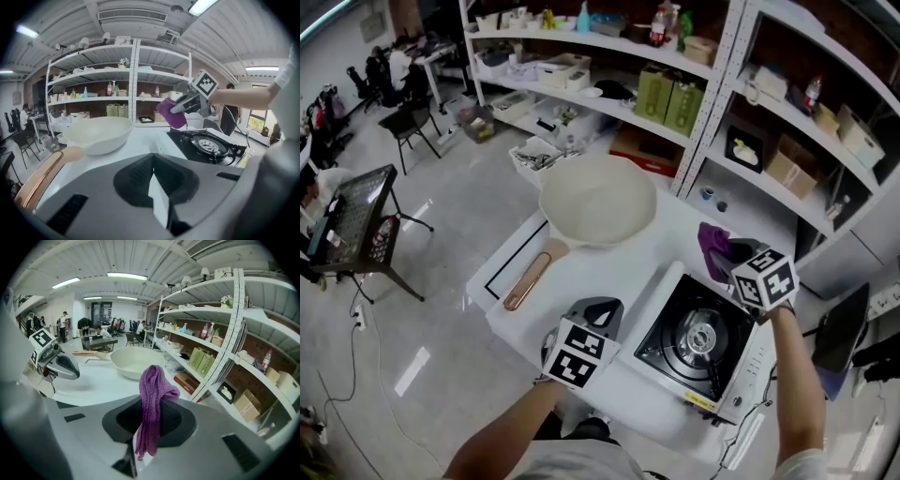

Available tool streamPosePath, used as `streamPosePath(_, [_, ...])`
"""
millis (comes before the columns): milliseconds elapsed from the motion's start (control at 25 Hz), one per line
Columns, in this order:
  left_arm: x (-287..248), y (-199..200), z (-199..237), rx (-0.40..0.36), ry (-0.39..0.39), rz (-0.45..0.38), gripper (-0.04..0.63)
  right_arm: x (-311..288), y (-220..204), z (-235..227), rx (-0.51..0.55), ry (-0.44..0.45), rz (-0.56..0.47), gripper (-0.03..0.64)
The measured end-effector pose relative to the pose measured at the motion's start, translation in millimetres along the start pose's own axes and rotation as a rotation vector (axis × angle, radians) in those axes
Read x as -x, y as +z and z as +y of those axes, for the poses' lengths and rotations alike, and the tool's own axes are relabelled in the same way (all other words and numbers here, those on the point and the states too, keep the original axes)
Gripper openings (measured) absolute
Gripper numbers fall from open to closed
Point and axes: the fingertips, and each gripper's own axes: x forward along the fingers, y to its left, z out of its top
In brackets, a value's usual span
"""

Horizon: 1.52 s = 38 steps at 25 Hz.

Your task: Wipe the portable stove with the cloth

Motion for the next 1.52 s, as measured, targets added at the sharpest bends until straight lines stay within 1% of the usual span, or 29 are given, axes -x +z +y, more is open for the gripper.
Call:
streamPosePath(160, [0.8, 2.2, -4.1, -0.019, -0.058, -0.016, 0.005, 28.0, 11.5, 9.5, -0.002, -0.053, -0.015, 0.064])
streamPosePath(320, [4.5, 0.4, 2.6, -0.041, -0.092, -0.021, 0.005, 45.3, 40.1, 28.0, 0.009, -0.066, -0.044, 0.064])
streamPosePath(440, [5.4, 1.2, 8.9, -0.046, -0.112, -0.039, 0.005, 42.2, 59.1, 43.0, 0.062, -0.056, -0.028, 0.064])
streamPosePath(600, [4.1, 1.3, 18.6, -0.039, -0.119, -0.056, 0.005, 14.0, 74.6, 53.3, 0.141, -0.03, 0.021, 0.064])
streamPosePath(760, [8.6, -3.9, 32.4, -0.012, -0.102, -0.068, 0.006, -29.2, 75.6, 67.7, 0.213, 0.024, 0.079, 0.064])
streamPosePath(960, [15.1, -12.1, 46.3, 0.007, -0.071, -0.059, 0.006, -74.6, 70.9, 74.1, 0.226, 0.074, 0.101, 0.064])
streamPosePath(1040, [17.6, -15.3, 52.9, 0.018, -0.049, -0.054, 0.005, -87.7, 69.8, 75.8, 0.25, 0.093, 0.096, 0.063])
streamPosePath(1240, [24.2, -28.1, 64.7, 0.048, 0.007, -0.035, 0.005, -108.0, 54.9, 88.2, 0.398, 0.168, 0.112, 0.063])
streamPosePath(1400, [29.0, -34.3, 67.4, 0.064, 0.047, -0.023, 0.005, -115.9, 43.6, 95.1, 0.451, 0.232, 0.134, 0.063])
streamPosePath(1520, [30.4, -35.1, 66.7, 0.072, 0.071, -0.021, 0.005, -117.4, 36.4, 98.9, 0.511, 0.275, 0.144, 0.061])
